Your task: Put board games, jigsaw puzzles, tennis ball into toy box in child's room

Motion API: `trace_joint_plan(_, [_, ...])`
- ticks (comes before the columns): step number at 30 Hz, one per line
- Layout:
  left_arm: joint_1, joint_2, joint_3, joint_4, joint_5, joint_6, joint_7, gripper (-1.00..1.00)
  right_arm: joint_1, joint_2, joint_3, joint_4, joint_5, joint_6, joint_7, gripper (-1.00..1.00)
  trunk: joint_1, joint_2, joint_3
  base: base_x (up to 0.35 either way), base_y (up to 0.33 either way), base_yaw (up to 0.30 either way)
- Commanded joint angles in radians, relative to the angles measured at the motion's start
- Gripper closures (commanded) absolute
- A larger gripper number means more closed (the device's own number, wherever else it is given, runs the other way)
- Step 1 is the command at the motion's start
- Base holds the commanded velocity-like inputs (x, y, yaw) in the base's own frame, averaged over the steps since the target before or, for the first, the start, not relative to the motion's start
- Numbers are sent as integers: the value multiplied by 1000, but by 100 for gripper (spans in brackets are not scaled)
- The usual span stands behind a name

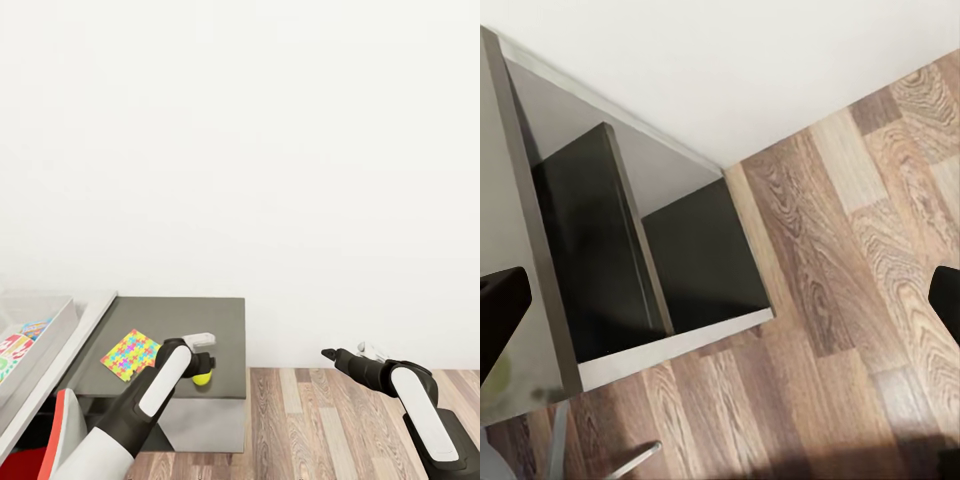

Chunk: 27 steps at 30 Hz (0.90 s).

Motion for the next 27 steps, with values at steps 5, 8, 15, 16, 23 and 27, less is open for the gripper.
trace_joint_plan(5, [-1, 1, -13, -1, -24, 0, -14, -100, -1, 0, 0, -1, -11, 2, -10, -100, 1, -2, -10, 12, 7, 0])
trace_joint_plan(8, [-1, 1, -15, -2, -50, -2, -26, -100, -1, 0, 0, -1, -11, 2, -10, -100, 1, -2, -15, 3, 2, 0])
trace_joint_plan(15, [-1, 3, -16, -2, -71, -11, -83, -100, -1, 0, -1, -1, -11, 2, -10, -100, 1, -2, -27, 0, 0, 0])
trace_joint_plan(16, [-1, 5, -16, -2, -72, -11, -86, -100, -1, 0, -1, -1, -11, 2, -10, -100, 1, -2, -29, 0, 0, 0])
trace_joint_plan(23, [-1, 11, -16, -2, -75, -13, -96, -100, -1, 0, -1, -1, -10, 2, -10, -100, 1, -2, -40, 19, 0, 0])
trace_joint_plan(27, [-1, 12, -16, -2, -75, -14, -97, -100, -1, 0, -1, -1, -10, 2, -10, -100, 1, -2, -47, 70, 0, 0])
